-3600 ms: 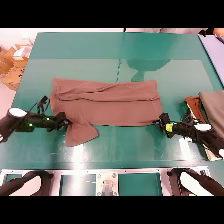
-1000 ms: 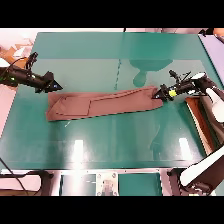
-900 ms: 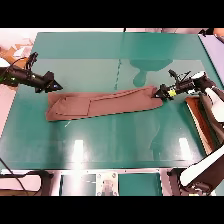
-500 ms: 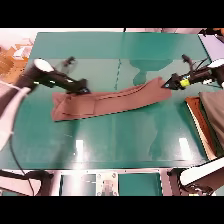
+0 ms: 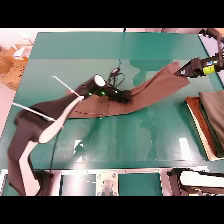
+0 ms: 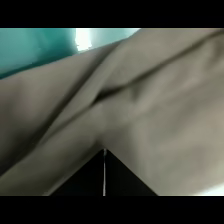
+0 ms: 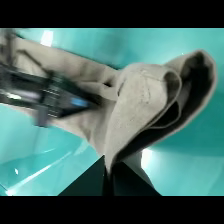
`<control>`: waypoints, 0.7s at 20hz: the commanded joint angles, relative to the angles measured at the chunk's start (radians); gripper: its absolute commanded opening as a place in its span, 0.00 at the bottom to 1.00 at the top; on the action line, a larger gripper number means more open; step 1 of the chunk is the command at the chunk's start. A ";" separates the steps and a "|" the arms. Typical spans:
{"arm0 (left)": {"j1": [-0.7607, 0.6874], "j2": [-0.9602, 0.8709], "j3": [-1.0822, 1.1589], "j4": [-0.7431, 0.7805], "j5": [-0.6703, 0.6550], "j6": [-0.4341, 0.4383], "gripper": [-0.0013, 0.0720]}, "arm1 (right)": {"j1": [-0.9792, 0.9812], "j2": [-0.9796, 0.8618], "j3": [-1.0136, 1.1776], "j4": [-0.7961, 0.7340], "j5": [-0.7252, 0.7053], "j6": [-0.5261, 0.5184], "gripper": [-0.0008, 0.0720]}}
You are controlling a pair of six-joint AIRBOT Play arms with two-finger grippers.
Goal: Fold the shirts.
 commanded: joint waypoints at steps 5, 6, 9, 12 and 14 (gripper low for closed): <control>-0.072 -0.132 0.175 -0.009 -0.045 -0.040 0.05 | -0.001 0.058 0.001 0.002 0.023 0.021 0.03; -0.055 -0.132 0.203 0.002 -0.096 -0.040 0.05 | 0.000 0.058 0.001 0.003 0.023 0.021 0.03; 0.041 -0.109 0.328 0.117 -0.395 -0.036 0.05 | 0.002 0.066 0.001 0.069 0.024 0.023 0.03; 0.157 -0.015 0.394 0.417 -0.704 -0.038 0.05 | 0.060 0.072 0.001 0.157 0.022 0.037 0.03; 0.218 0.068 0.375 0.638 -0.837 -0.032 0.05 | 0.154 0.072 -0.002 0.156 -0.012 0.071 0.03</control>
